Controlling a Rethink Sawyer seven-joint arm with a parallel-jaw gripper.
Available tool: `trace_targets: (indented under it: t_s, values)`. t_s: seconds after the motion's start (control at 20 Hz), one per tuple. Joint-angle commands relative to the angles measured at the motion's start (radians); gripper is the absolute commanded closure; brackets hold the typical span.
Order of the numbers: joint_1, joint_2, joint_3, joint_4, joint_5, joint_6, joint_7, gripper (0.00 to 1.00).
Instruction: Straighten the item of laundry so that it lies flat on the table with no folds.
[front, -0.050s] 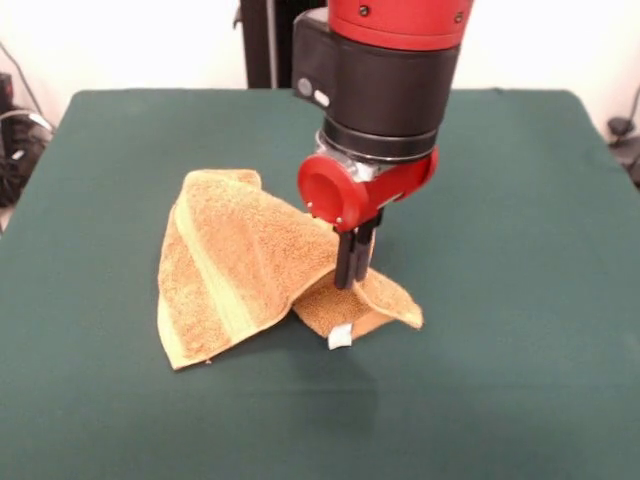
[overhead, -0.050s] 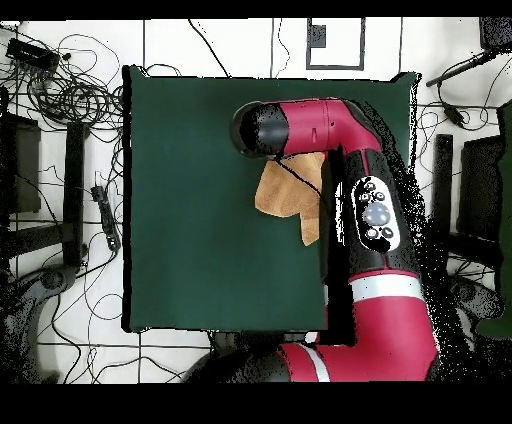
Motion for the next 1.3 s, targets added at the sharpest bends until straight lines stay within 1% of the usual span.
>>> trace_targets:
  t_s: [0.05, 0.15, 0.45, 0.75, 1.3]
  values:
    - [-0.015, -0.020, -0.016, 0.147, 0.013, -0.092, 0.177, 1.00]
    - [-0.039, -0.034, -0.009, 0.184, 0.011, -0.116, 0.148, 1.00]
    - [-0.096, -0.063, 0.023, 0.235, 0.009, -0.139, 0.059, 1.00]
    - [-0.110, -0.078, 0.027, 0.248, 0.011, -0.140, 0.076, 1.00]
    - [-0.124, -0.081, 0.043, 0.264, -0.005, -0.154, 0.056, 1.00]
